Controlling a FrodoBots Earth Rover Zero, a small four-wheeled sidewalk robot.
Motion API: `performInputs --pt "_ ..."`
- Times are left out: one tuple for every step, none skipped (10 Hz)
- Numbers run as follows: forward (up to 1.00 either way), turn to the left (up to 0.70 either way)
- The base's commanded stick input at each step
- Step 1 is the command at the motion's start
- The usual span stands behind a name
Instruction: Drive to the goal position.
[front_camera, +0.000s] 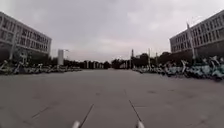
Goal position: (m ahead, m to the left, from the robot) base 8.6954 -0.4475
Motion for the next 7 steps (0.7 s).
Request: performInputs --pt "0.6 0.0" --pt "0.6 0.0" --pt "0.6 0.0" --pt "0.6 0.0" --pt "0.6 0.0" --pt "0.6 0.0" --pt "0.6 0.0"
